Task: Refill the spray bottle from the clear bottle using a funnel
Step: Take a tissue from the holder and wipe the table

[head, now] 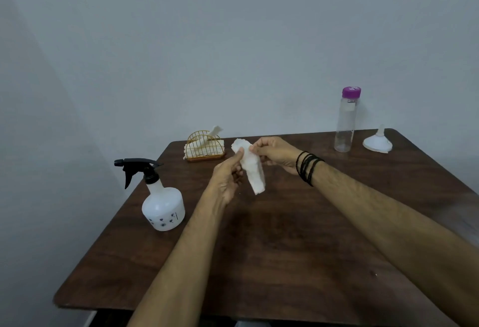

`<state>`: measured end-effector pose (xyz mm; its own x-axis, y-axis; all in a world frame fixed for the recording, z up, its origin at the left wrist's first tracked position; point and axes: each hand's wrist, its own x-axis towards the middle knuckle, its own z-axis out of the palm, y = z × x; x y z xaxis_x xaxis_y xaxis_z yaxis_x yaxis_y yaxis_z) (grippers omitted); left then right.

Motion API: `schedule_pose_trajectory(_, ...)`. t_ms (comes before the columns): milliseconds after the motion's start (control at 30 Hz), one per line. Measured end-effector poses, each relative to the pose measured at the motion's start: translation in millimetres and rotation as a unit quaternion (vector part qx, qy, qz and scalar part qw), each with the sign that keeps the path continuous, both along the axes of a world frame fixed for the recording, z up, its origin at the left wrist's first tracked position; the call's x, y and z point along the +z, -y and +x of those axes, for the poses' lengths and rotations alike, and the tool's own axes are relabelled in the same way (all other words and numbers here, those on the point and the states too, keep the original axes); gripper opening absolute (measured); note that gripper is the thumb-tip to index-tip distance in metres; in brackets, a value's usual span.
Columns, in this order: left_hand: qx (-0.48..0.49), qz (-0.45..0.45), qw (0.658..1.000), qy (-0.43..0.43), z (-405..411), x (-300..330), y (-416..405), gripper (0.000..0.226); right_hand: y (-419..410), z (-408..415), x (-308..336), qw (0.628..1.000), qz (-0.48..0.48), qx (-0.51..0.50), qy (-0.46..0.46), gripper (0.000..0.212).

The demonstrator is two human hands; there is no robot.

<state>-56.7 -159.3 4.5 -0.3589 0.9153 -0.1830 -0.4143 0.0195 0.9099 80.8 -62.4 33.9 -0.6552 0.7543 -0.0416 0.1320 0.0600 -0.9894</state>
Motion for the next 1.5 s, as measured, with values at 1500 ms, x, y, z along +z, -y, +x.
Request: schedule_pose_trajectory(1500, -0.11, -0.193, 0.658, -0.719, -40.0, -73.6, 22.6, 0.054, 59.1, -23.3, -89.8, 0.854, 0.358, 0.047, 0.375, 0.054)
